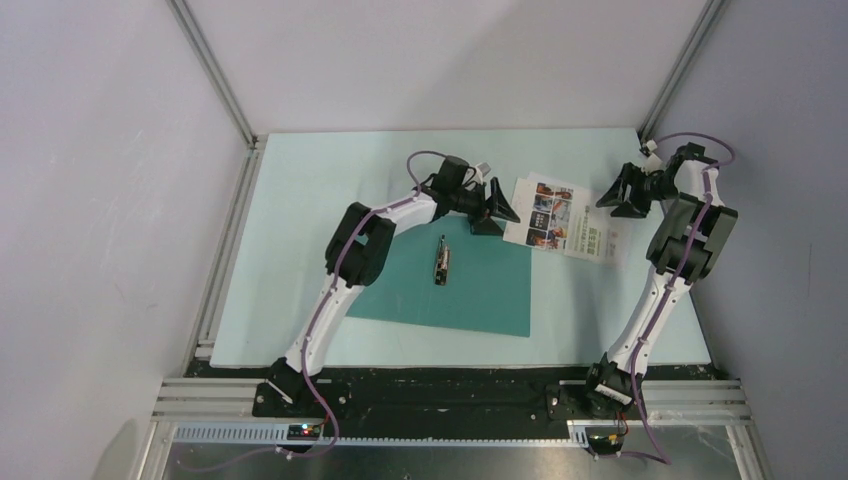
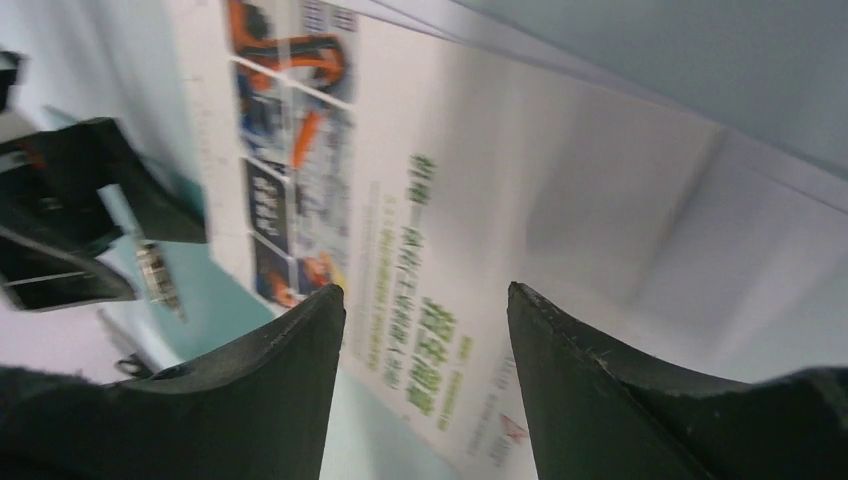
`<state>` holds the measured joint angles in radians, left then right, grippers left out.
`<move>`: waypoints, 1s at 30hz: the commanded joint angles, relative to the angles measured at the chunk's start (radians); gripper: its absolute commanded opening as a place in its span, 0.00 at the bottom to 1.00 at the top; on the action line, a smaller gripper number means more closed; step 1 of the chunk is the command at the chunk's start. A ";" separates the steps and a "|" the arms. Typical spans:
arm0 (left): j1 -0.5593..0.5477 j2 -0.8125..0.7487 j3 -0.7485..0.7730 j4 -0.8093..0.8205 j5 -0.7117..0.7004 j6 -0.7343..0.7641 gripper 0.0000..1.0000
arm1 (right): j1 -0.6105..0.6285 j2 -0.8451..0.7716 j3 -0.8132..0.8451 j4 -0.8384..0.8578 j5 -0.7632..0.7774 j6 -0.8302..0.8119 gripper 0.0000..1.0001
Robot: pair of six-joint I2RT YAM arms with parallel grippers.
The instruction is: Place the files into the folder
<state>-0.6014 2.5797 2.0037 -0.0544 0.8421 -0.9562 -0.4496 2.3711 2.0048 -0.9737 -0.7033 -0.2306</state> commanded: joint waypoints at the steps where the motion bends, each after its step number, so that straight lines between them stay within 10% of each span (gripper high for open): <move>1: -0.014 0.011 -0.018 0.049 0.013 -0.026 0.79 | 0.003 -0.025 -0.009 0.000 -0.229 0.074 0.65; 30: -0.024 -0.015 -0.071 0.178 0.109 -0.139 0.61 | 0.066 -0.022 -0.136 0.050 -0.050 0.189 0.63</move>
<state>-0.6086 2.5809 1.9236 0.0521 0.9062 -1.0473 -0.3920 2.3653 1.8820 -0.9108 -0.8078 -0.0475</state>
